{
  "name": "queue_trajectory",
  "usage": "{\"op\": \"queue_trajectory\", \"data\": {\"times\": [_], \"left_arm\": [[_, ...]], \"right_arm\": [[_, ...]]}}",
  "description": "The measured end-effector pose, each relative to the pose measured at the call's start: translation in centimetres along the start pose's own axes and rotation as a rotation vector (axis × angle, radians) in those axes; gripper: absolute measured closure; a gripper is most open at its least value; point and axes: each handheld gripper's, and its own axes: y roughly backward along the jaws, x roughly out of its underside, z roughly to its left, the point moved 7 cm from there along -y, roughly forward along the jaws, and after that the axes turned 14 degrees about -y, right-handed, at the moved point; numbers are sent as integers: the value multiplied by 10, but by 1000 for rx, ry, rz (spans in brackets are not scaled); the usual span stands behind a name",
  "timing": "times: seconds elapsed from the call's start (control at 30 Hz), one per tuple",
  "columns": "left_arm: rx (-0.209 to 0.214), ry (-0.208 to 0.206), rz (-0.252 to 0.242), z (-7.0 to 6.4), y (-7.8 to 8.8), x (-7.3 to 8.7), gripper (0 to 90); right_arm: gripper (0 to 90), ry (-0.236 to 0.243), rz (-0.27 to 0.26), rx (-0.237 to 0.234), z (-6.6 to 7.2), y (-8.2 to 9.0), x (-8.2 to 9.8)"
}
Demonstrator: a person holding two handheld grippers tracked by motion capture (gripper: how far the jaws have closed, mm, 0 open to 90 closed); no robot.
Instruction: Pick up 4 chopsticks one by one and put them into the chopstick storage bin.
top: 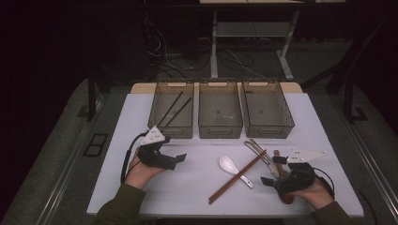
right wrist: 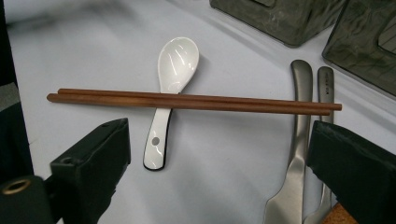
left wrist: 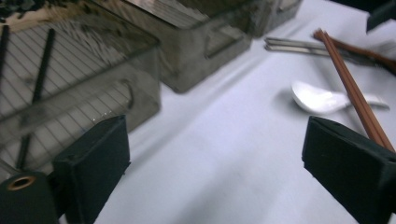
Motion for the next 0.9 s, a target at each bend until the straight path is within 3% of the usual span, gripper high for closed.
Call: {"op": "queue_trajectory", "data": {"times": [0.17, 0.2, 0.33, 0.5, 0.7, 0.9], "left_arm": [[23, -9, -1, -13, 1, 6, 18], [40, -14, -1, -21, 2, 9, 9], [55, -23, -4, -31, 3, 14, 0], [75, -26, 0, -43, 4, 19, 0], [90, -28, 9, -43, 2, 22, 0], [102, -29, 5, -44, 1, 22, 0]], "right_arm": [[68, -3, 15, 14, -1, -1, 0], [68, -2, 18, 16, -2, -1, 0], [127, 18, 24, 10, -2, -1, -3], [139, 41, 55, 11, -3, -3, -7], [141, 92, 103, 23, -4, -9, -14], [142, 137, 138, -9, -3, -19, -25]]}}
